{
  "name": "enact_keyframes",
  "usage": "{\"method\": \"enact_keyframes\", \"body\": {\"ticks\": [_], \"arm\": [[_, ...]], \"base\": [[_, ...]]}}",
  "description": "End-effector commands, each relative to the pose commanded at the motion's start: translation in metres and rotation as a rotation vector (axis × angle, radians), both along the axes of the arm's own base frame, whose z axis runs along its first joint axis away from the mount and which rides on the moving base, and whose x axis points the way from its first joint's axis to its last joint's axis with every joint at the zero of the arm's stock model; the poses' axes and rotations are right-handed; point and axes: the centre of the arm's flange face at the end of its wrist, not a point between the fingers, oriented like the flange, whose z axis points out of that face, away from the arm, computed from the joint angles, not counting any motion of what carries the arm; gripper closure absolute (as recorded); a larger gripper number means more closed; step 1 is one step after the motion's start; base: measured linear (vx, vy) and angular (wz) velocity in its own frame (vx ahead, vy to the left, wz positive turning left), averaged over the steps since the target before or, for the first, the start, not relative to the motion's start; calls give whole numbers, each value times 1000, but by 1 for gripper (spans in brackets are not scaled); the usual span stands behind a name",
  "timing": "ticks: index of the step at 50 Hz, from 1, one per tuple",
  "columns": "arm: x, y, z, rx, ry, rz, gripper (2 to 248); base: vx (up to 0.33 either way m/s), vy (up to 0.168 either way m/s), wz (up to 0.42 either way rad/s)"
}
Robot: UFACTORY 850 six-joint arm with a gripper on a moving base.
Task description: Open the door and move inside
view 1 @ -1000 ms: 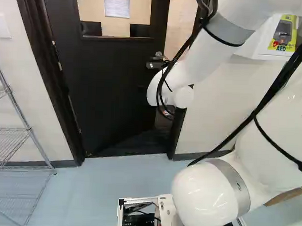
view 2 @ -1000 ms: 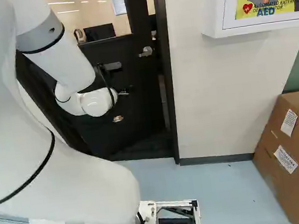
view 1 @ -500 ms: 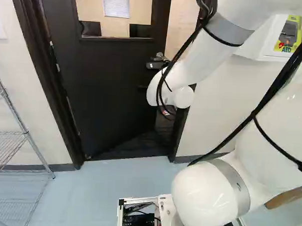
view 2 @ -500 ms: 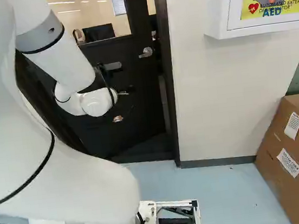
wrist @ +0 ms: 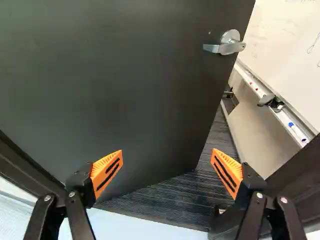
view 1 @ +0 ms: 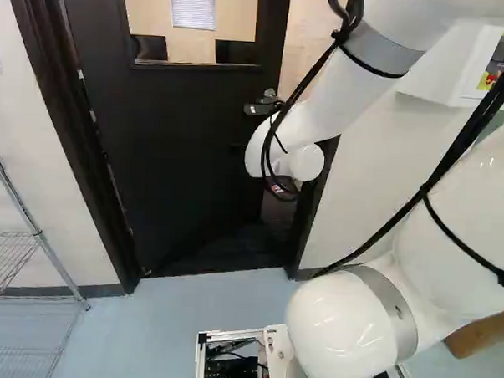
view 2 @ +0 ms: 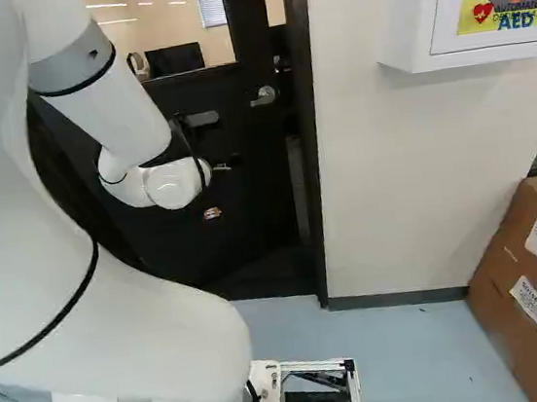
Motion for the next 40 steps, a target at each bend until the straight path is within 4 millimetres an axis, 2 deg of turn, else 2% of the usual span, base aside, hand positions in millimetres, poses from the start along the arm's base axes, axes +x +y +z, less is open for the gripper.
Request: {"method": "enact_keyframes", "body": {"ticks": [40], "arm": [[0, 0, 0, 0, 0, 0, 3]], "base": [[106, 74, -19]]}}
